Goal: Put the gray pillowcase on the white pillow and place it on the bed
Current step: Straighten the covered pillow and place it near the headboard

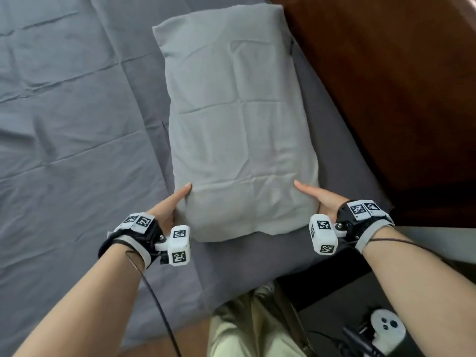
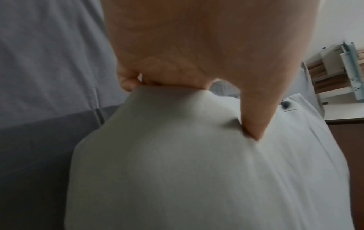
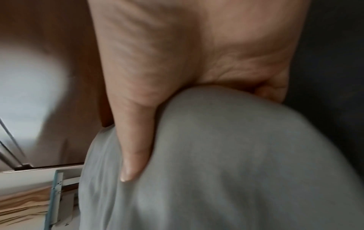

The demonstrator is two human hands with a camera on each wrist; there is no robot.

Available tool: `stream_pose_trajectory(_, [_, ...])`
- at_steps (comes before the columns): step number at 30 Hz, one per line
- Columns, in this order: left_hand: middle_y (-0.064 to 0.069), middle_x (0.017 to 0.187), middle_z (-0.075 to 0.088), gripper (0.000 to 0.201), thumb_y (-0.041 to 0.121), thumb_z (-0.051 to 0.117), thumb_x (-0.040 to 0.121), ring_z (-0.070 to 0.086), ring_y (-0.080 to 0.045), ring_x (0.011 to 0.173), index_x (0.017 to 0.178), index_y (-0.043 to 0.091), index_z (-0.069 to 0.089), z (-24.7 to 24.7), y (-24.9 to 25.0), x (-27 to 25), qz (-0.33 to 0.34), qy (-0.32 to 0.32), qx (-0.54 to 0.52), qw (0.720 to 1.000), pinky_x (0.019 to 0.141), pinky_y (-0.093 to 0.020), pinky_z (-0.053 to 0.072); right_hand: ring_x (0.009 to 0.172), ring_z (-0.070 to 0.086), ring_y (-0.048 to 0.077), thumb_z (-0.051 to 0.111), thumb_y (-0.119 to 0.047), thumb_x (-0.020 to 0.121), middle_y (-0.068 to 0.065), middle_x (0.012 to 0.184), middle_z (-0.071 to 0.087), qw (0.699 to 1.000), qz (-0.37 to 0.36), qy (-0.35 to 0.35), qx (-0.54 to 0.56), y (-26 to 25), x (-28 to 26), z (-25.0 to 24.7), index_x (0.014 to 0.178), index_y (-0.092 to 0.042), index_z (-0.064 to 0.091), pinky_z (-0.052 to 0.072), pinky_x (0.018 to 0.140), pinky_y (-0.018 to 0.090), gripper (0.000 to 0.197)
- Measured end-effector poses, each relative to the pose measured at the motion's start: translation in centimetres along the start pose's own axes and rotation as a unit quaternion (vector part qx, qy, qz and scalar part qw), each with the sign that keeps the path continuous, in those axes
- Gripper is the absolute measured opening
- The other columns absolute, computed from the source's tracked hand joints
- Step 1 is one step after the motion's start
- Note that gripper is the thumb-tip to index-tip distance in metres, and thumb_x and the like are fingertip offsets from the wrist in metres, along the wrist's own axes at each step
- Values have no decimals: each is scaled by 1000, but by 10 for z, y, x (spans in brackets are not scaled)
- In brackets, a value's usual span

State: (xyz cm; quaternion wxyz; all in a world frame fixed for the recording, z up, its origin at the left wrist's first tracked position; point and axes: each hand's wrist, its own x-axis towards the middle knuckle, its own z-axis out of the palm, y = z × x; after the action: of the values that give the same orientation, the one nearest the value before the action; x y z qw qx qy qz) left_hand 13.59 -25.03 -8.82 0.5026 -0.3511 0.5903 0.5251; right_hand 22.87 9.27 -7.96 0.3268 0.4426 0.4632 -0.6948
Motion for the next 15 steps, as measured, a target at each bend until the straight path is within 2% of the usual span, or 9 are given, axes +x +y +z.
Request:
stream_pose_trajectory(2, [0,138,53,95,70,72,58,47,-21,129,137,24,45,-2,-9,-4,32,25,21,999,109,-40,38,109,67,29,87,-38,57,12,115,71,998,-60,20,-12,3,-4,-2,123,-9,62,49,99,46,76])
stream_pose_trajectory(4, [11,129,58,89,71,74,50,43,-13,131,124,24,57,0,-17,-13,99,40,36,994,116,-38,24,109,67,26,94,-40,37,10,114,71,993,-114,25,-21,4,-9,-5,123,-7,62,52,95,40,97])
stream_pose_trajectory(5, [14,121,63,85,69,77,46,47,-11,127,116,23,61,2,-22,-19,129,37,46,990,116,-37,23,109,66,24,93,-38,38,9,114,72,990,-137,18,-17,5,-12,-8,122,-7,62,54,92,35,95])
stream_pose_trajectory(7, [16,114,67,74,56,82,49,55,-6,118,113,23,62,5,-28,-28,171,7,62,983,111,-34,29,106,68,21,88,-28,48,7,114,72,986,-164,-6,4,7,-18,-14,122,-7,61,57,83,28,82])
stream_pose_trajectory(9, [15,113,70,75,43,88,45,63,-2,106,113,26,62,10,-32,-36,209,-41,62,975,96,-26,42,101,70,18,87,-19,48,4,109,73,983,-182,-30,27,12,-21,-14,119,-11,60,59,78,28,76])
stream_pose_trajectory(10, [12,111,71,78,35,91,42,66,-2,101,113,26,62,12,-33,-38,230,-55,56,970,86,-22,48,100,70,18,85,-13,49,3,107,74,981,-189,-34,32,15,-22,-12,116,-14,59,59,80,30,72])
stream_pose_trajectory(12, [3,111,72,71,10,85,54,69,-9,99,119,19,59,17,-32,-37,263,-50,36,963,75,-19,55,95,67,19,76,2,62,3,102,71,979,-203,-11,29,22,-22,-5,111,-16,57,56,82,30,55])
stream_pose_trajectory(14, [-6,121,67,74,-7,75,64,66,-19,107,130,14,50,20,-31,-34,277,-37,22,960,77,-25,58,82,65,17,66,13,75,3,94,69,975,-223,23,3,26,-22,-1,103,-16,56,51,67,22,41])
stream_pose_trajectory(15, [-8,125,64,80,-11,74,64,63,-22,112,134,15,45,21,-32,-34,280,-32,24,959,80,-28,57,78,65,14,64,14,77,2,92,69,972,-231,37,-12,28,-21,-1,100,-16,57,49,63,21,38])
